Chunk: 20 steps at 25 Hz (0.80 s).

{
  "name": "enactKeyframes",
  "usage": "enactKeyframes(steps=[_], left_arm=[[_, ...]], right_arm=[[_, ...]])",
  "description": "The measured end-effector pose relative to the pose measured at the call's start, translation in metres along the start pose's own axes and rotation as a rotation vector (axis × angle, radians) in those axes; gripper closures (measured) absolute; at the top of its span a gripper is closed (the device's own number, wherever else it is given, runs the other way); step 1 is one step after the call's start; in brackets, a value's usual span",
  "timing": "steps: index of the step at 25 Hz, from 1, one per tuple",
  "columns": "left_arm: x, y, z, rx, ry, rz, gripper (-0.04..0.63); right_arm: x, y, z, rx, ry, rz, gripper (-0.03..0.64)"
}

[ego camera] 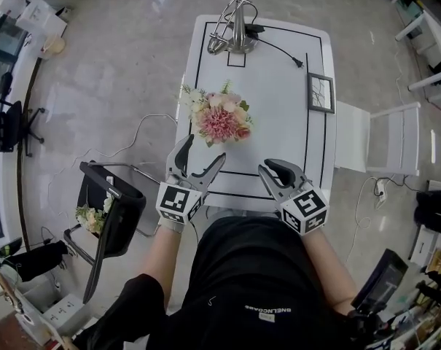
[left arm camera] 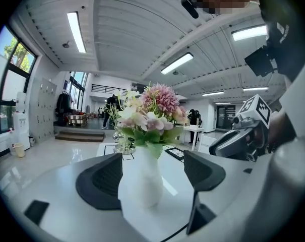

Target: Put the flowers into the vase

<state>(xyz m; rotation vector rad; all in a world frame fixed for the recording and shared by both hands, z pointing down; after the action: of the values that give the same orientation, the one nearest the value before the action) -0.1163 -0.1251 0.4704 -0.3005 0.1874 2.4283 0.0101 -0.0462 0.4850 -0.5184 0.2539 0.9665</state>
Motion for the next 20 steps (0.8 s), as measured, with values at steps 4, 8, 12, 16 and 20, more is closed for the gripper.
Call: enactKeyframes(steps=[4, 8, 12, 16, 20], left_arm=[[0.014, 0.0, 0.001, 0.01, 0.01, -0.012, 0.233], [0.024, -0.009, 0.001, 0.014, 0.024, 0.007, 0.233], [0.029, -0.017, -0.004, 0.034, 0.021, 0.004, 0.235], [0.027, -0.031, -0.011, 0.033, 0.025, 0.029, 0.236], [0.02, -0.054, -0.022, 0.034, 0.019, 0.084, 0.257]], right_arm=[[-0.006, 0.005, -0.002, 0.007, 0.0, -0.025, 0.555], [-0.01, 0.008, -0.005, 0.017, -0.003, -0.045, 0.555], [-0.009, 0.01, -0.011, 0.028, -0.013, -0.053, 0.555], [0.001, 0.006, -0.024, 0.043, -0.074, -0.024, 0.555], [0.02, -0.002, -0.038, 0.039, -0.145, 0.011, 0.556]])
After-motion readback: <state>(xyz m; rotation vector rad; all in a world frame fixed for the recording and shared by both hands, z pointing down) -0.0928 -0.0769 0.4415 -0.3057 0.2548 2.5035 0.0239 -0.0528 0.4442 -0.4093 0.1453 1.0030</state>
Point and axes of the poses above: the fingertips, and each gripper's own axes: x backward along the fingers, y to its left, z out of its underside, the point moved 1 cm from there along x, backward along the fingers, and after that the axes turned 2 degrees about -x, right-handed, at the moved point
